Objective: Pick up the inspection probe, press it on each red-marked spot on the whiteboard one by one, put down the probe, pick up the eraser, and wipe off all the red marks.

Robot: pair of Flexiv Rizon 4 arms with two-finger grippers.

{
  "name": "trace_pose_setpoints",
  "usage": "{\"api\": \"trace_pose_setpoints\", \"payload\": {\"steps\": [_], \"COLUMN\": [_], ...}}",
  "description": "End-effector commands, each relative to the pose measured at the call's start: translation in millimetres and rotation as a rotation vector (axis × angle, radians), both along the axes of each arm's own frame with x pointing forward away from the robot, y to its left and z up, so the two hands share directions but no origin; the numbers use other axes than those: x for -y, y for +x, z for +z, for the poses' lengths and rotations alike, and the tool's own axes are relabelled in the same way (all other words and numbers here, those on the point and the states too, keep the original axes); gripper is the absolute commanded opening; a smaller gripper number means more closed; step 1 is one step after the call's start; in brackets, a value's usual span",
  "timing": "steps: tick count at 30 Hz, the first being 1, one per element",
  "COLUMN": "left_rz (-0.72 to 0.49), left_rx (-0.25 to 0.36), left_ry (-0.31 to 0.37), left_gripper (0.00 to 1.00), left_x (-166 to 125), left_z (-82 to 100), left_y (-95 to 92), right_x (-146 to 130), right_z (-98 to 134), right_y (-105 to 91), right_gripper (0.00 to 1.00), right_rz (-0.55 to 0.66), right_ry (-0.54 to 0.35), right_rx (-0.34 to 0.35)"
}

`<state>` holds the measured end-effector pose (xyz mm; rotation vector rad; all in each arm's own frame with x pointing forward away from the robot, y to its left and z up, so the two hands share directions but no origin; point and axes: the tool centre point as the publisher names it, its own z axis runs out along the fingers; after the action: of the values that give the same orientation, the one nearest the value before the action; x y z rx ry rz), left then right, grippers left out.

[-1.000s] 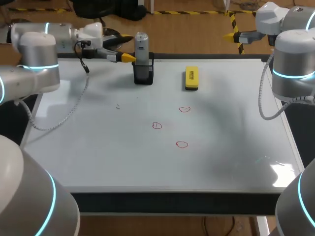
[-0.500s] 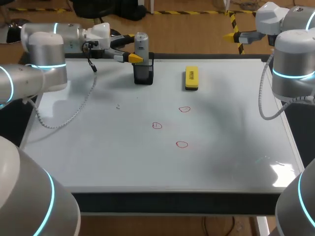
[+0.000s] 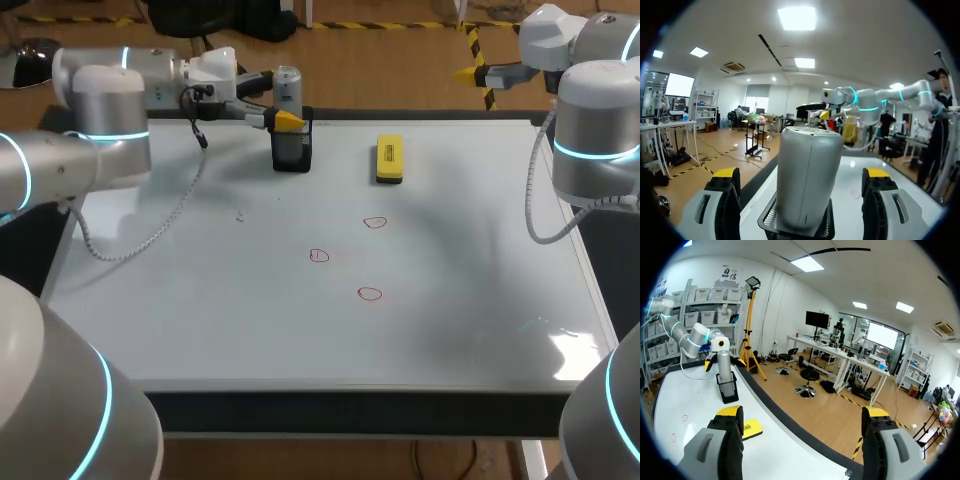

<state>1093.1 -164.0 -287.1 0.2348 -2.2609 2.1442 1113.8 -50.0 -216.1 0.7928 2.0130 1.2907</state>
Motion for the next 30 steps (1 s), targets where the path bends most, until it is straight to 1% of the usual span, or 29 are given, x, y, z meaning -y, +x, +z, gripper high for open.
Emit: {"api": "trace_pose_setpoints", "payload": {"steps": [1,8,24,27,30], "left_rz": [0.014,0.031,0.032,0.031,0.031], "left_rx": [0.0,-0.017,-0.027,-0.026,-0.026], "left_ry": [-0.004,-0.014,-0.016,-0.018,-0.022], "left_gripper": [1.0,1.0,1.0,0.96,0.97], "left_x": [1.6,3.1,1.6,1.3,1.1], "left_z": [-1.5,-9.2,-20.5,-21.5,-24.4], "left_y": [-2.7,-2.3,-0.8,0.4,3.0], "right_x": [0.0,0.0,0.0,0.0,0.0], "right_z": [0.0,0.0,0.0,0.0,0.0], "right_y": [0.0,0.0,0.0,0.0,0.0], "right_gripper": [1.0,1.0,1.0,1.0,1.0], "right_rz": [0.0,0.0,0.0,0.0,0.0], "right_ry": [0.0,0.0,0.0,0.0,0.0], "right_rx": [0.0,0.0,0.0,0.0,0.0]}}
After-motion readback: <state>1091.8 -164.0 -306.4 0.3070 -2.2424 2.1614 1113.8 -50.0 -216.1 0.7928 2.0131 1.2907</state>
